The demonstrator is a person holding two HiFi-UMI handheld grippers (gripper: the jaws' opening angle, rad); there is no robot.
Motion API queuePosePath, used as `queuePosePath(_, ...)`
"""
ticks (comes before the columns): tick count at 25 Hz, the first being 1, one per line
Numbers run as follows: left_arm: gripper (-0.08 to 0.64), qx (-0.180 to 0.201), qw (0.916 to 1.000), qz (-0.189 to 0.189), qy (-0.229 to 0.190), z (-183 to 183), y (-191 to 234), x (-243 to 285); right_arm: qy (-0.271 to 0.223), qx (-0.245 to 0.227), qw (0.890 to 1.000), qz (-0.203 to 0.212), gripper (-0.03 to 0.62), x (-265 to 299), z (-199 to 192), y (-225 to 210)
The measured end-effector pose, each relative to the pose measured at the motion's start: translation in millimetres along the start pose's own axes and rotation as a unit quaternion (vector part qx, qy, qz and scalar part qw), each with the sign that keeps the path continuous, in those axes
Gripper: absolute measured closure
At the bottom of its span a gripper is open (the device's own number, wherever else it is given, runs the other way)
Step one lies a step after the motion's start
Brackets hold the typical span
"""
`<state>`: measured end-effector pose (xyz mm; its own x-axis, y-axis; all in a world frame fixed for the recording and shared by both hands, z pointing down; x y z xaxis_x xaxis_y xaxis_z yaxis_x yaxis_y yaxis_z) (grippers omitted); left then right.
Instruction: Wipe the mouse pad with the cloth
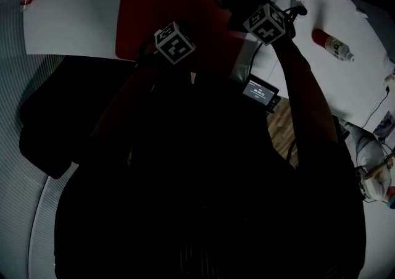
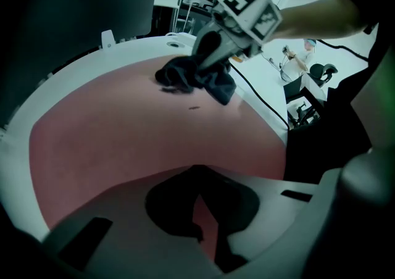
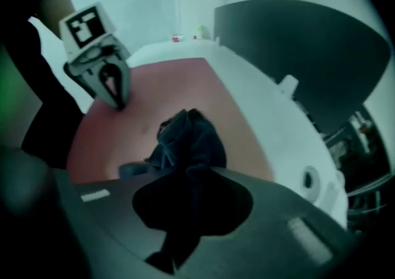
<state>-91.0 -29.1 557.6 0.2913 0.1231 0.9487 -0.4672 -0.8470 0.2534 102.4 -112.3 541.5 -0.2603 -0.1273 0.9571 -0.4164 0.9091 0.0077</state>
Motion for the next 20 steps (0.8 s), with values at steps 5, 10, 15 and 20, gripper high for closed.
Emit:
queuePosePath(5,0.554,0.0,1.0,0.003,0.001,-0.8,0.1,-1.0,-0.005,-0.088,0.985,0.147,0.555,8.7,5.1,103.7)
queuePosePath(10,0.554,-0.006,0.9999,0.007,-0.005,-0.5,-0.7,-0.4,-0.02,-0.193,0.957,0.214,0.555,14.4,4.0,162.0)
queuePosePath(15,0.554,-0.01,0.9998,0.012,-0.013,0.2,-2.4,0.0,-0.041,-0.078,0.994,0.059,0.555,8.6,-6.5,59.4)
queuePosePath(20,0.554,-0.015,0.9996,0.015,-0.018,-3.4,-1.4,-0.7,-0.025,0.054,0.998,-0.031,0.555,0.4,-15.7,-17.0)
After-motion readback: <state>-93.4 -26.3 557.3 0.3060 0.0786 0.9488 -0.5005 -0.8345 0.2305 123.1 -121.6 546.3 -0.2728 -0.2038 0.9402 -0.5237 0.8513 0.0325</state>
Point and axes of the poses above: the fingertips, and each gripper's own axes: x forward along the fingers, y to its left, z out of its top, the point moved 8 cm from there along -x, backward along the fingers, and after that the axes turned 6 degrees about y, right-handed, at the moved point
